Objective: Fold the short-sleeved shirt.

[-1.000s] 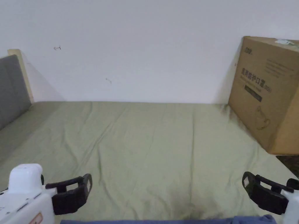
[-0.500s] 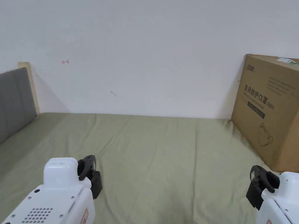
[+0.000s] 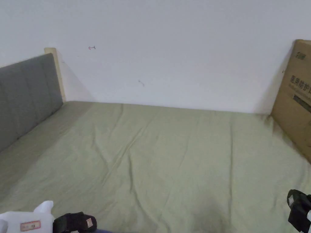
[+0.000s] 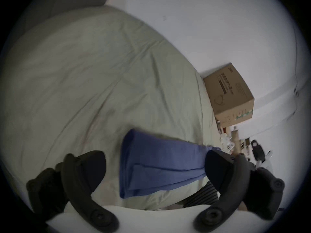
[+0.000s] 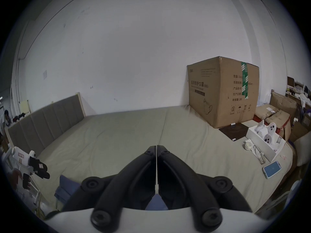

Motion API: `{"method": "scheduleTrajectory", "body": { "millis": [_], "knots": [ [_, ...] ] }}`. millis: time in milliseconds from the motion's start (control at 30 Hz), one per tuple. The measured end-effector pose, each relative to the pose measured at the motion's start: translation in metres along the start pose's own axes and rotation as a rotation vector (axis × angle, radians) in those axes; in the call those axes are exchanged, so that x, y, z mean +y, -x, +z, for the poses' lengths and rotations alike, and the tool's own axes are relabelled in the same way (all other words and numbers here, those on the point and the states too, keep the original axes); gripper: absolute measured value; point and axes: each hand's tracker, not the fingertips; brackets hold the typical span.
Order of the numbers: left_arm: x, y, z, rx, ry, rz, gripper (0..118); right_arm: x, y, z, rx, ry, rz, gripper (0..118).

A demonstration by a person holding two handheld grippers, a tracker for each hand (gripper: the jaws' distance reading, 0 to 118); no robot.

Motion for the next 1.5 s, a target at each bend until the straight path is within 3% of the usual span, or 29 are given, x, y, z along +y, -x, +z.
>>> {"method": "scheduleTrajectory", "body": {
  "millis": [233,333,433,467,500,533,567,600,667,800,933,967,1033,1200,1233,1300,1333,1500],
  "knots": [
    [-0.020,0.056,-0.058,-0.307,0.143,0.263,118,-0.002,0.022,-0.011,0.050,0.074,0.013,1],
    [-0.033,0.045,-0.080,-0.541,0.166,0.178,118,0.003,0.025,-0.011,0.061,0.091,-0.001,1],
    [-0.037,0.055,-0.091,-0.521,0.118,0.172,111,0.007,0.024,-0.011,0.067,0.099,-0.036,1],
    [-0.035,0.064,-0.091,-0.491,0.081,0.240,90,0.009,0.024,-0.011,0.067,0.102,-0.044,1],
    [-0.024,0.078,-0.087,-0.388,0.079,0.273,45,0.010,0.024,-0.011,0.067,0.104,-0.050,1],
    [-0.025,0.088,-0.092,-0.187,0.121,0.255,8,0.012,0.025,-0.010,0.068,0.108,-0.060,1],
    [-0.027,0.091,-0.087,-0.372,0.119,0.296,8,0.012,0.024,-0.011,0.073,0.112,-0.071,1],
    [-0.020,0.078,-0.078,-0.353,0.093,0.232,8,0.012,0.024,-0.011,0.074,0.114,-0.076,1],
    [-0.018,0.030,-0.058,-0.144,0.105,0.017,8,0.012,0.024,-0.012,0.077,0.120,-0.084,1],
    [0.003,0.015,-0.032,-0.024,-0.012,-0.123,8,0.012,0.028,-0.012,0.091,0.134,-0.083,1],
    [0.005,-0.046,0.003,0.628,-0.157,-0.468,8,0.009,0.028,-0.011,0.112,0.143,-0.083,1],
    [0.004,-0.056,0.002,0.680,-0.161,-0.543,9,0.007,0.028,-0.010,0.117,0.144,-0.080,1],
    [0.008,-0.060,0.000,0.593,-0.143,-0.546,9,0.005,0.028,-0.007,0.124,0.148,-0.070,1],
    [-0.008,-0.131,-0.036,0.204,-0.040,-0.463,10,0.004,0.022,0.001,0.148,0.143,-0.073,1],
    [-0.014,-0.145,-0.050,0.132,-0.023,-0.462,19,0.005,0.021,0.003,0.154,0.138,-0.079,1],
    [-0.029,-0.180,-0.073,-0.006,0.038,-0.441,94,0.007,0.018,0.006,0.155,0.133,-0.089,1],
    [-0.035,-0.189,-0.086,-0.046,0.080,-0.427,117,0.007,0.014,0.007,0.156,0.132,-0.099,1],
    [-0.050,-0.217,-0.104,-0.045,0.111,-0.485,114,0.004,-0.008,0.012,0.135,0.134,-0.156,1]
  ]
}}
